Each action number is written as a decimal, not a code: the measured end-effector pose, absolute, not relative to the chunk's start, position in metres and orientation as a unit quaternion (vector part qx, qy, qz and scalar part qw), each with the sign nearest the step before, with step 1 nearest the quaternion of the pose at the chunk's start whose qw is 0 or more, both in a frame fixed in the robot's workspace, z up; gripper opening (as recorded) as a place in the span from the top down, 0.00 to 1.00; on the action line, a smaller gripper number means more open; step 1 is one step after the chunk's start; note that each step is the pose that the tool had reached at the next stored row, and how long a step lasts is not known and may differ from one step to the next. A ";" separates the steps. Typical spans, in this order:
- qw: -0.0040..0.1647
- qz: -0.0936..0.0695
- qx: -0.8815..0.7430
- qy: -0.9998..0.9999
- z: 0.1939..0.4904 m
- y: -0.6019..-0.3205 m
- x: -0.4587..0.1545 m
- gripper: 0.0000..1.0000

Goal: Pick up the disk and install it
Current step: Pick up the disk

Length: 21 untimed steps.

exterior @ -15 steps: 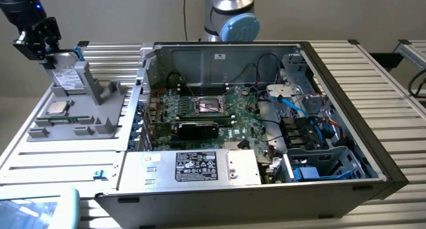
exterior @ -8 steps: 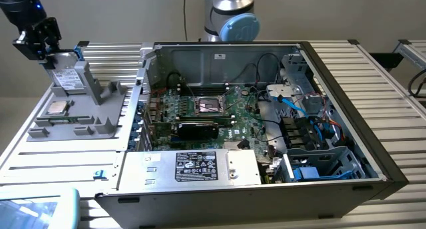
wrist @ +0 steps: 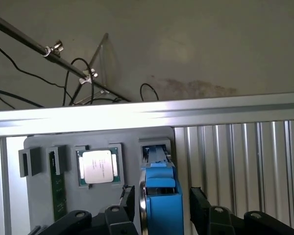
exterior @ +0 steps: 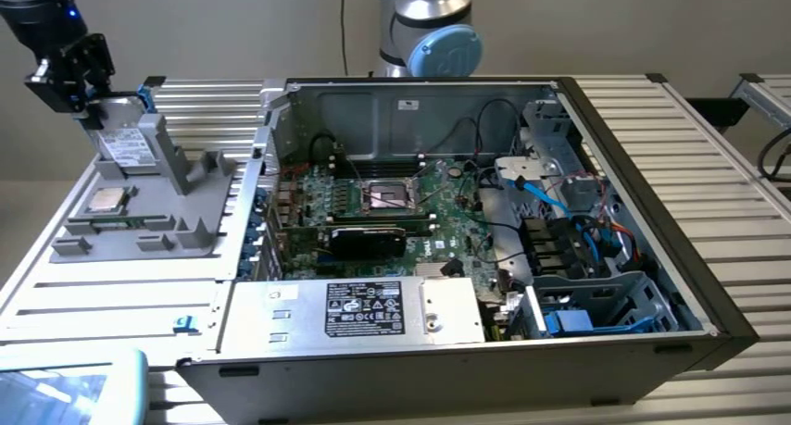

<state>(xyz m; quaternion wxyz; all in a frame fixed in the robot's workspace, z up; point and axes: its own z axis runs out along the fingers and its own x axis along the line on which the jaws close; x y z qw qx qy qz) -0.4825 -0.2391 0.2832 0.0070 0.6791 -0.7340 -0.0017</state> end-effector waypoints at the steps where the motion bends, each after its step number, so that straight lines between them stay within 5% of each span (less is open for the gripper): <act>1: 0.007 -0.002 0.679 -0.734 0.283 -0.239 -0.482 0.43; 16: 0.007 -0.002 0.686 -0.728 0.283 -0.239 -0.482 0.43; 21: 0.007 -0.002 0.686 -0.728 0.282 -0.239 -0.482 0.62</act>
